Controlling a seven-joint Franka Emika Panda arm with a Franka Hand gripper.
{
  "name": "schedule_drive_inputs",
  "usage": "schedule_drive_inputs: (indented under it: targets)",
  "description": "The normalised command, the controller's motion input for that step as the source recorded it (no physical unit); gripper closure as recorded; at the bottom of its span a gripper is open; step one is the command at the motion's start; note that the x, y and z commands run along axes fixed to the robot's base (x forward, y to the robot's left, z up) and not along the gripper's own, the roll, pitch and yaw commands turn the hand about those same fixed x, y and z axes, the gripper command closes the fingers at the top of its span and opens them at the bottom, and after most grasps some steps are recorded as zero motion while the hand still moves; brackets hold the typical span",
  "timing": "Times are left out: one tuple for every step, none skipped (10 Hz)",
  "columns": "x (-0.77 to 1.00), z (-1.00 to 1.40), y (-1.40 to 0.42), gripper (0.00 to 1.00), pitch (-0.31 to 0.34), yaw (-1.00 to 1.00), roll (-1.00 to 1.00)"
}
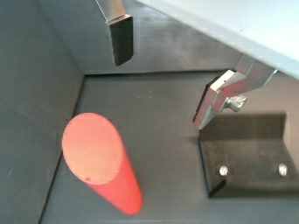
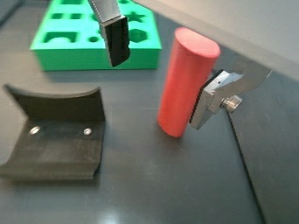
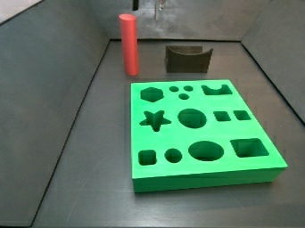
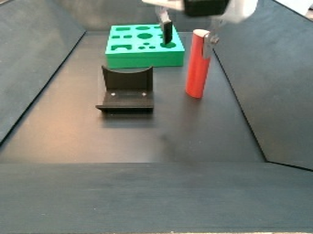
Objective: Pick up the oval object. Move up. Move to above the board. Insert the oval object.
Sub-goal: Pick up the oval object.
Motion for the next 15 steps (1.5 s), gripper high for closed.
schedule_drive_inputs:
  targets:
    - [-0.09,-0.24,-0.13,0.00,0.000,-0.82,0.00]
    - [-0.13,0.00,0.00,0.00,0.000,-0.28,0.00]
    - [0.00,-0.11,-0.21,0.00,-0.039,-0.23,-0.02]
    - [-0.15,-0.12,-0.21,0.00,-0.070,-0.11,0.00]
    - [-0.15,-0.16,-0.32,0.00,-0.089,-0.13,-0.01]
    - [-0.18,-0.08,-0.22,0.00,-0.083,-0.12,-0.01]
    - [-0.18,-0.11,-0.21,0.00,-0.069,-0.12,0.00]
    - [-0.17,-0.07,-0.12,0.00,-0.051,-0.16,-0.02]
    - [-0.25,-0.10,-0.11,0.00,-0.049,-0.16,0.00]
    - [-0.28,-0.17,-0.15,0.00,-0.066,-0.16,0.00]
    - [-0.31,-0.23,-0.18,0.00,-0.093,-0.22,-0.03]
    - [-0.30,-0.14,-0.18,0.00,-0.096,-0.23,-0.03]
    - [-0.18,0.00,-0.10,0.00,-0.069,-0.21,-0.03]
    - [-0.09,0.00,-0.06,0.00,-0.037,-0.16,-0.01]
    - [-0.06,0.00,-0.09,0.00,-0.024,-0.17,0.00]
